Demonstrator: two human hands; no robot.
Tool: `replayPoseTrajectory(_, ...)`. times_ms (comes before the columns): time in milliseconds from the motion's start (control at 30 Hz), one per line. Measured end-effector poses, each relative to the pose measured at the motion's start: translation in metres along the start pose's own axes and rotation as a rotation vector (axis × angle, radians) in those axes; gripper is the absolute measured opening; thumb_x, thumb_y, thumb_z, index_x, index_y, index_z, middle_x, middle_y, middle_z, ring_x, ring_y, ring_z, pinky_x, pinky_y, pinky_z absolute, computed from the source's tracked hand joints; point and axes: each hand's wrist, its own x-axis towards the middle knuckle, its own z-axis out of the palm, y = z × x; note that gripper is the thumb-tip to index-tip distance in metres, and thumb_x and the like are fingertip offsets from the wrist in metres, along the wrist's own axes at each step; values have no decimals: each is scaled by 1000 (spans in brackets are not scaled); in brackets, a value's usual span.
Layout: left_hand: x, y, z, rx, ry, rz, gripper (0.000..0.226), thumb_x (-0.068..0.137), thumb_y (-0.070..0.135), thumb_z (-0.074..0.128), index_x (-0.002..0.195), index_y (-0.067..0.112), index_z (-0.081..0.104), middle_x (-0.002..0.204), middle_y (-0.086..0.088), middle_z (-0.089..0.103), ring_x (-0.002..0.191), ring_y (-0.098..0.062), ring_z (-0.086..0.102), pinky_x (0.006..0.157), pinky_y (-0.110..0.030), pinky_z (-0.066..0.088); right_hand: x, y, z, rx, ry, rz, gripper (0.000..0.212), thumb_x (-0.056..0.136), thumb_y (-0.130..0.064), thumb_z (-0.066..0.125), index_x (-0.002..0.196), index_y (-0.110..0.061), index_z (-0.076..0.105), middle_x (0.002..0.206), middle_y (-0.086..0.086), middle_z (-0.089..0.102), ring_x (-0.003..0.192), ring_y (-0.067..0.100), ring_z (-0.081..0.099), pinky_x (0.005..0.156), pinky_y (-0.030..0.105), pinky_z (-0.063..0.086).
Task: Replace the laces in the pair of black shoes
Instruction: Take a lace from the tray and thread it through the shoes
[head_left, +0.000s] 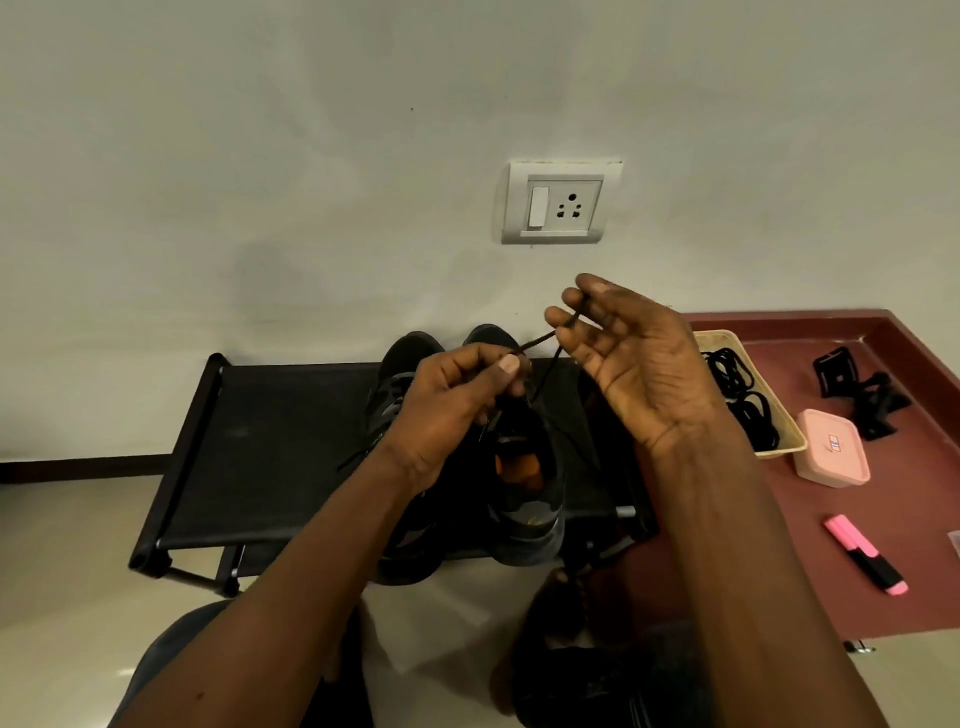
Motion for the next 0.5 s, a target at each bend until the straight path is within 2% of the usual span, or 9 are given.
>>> replayPoseTrajectory(100, 4, 0, -21, 31, 71, 30, 22, 103, 15, 60, 109, 1, 76, 74, 5, 68, 68, 3, 61, 63, -10, 47, 9, 4, -20, -72, 121, -14, 32, 97, -18, 67, 127, -6, 68, 113, 7, 75, 99, 24, 74, 78, 31, 57)
replayPoseTrajectory(167, 6, -1, -36, 76, 107, 50, 20, 102, 15, 62, 108, 6, 79, 72, 5, 67, 68, 3, 62, 66, -10, 48, 14, 11, -32, -103, 200, -23, 27, 96, -17, 67, 122, -10, 70, 108, 4, 74, 91, 18, 70, 74, 29, 53)
replayPoseTrajectory(233, 7, -1, -50, 149, 122, 82, 17, 101, 15, 64, 105, 12, 81, 71, 0, 67, 68, 0, 63, 67, -11, 49, 18, 18, -43, -110, 265, -26, 22, 95, -14, 66, 117, -11, 69, 99, 2, 73, 84, 16, 69, 70, 27, 52)
replayPoseTrajectory(333, 7, -5, -64, 199, 129, 76, 17, 101, 12, 64, 105, 13, 81, 82, -12, 74, 77, -11, 69, 68, -18, 53, 23, 26, -56, -213, 338, -23, 15, 97, -12, 65, 111, -13, 70, 91, 1, 74, 76, 13, 68, 65, 26, 52)
replayPoseTrajectory(367, 7, -6, -66, 192, 118, 61, 18, 102, 9, 62, 108, 12, 80, 86, -11, 76, 80, -11, 71, 68, -17, 54, 24, 28, -60, -331, 358, -20, 16, 98, -13, 65, 113, -14, 71, 94, 2, 75, 75, 12, 68, 64, 26, 52)
replayPoseTrajectory(433, 7, -8, -66, 224, 66, 40, 21, 103, 5, 60, 114, 12, 76, 92, -7, 79, 85, -10, 73, 70, -17, 54, 25, 34, -66, -723, 378, -15, 26, 98, -18, 64, 123, -20, 70, 106, 3, 76, 78, 15, 70, 66, 29, 55)
replayPoseTrajectory(500, 7, -10, -61, 319, 30, 39, 17, 102, 7, 62, 114, 15, 72, 94, -1, 80, 84, -14, 75, 74, -22, 57, 22, 38, -65, -1130, 358, -44, 38, 96, -24, 66, 134, -30, 65, 121, 4, 70, 92, 20, 71, 79, 32, 57)
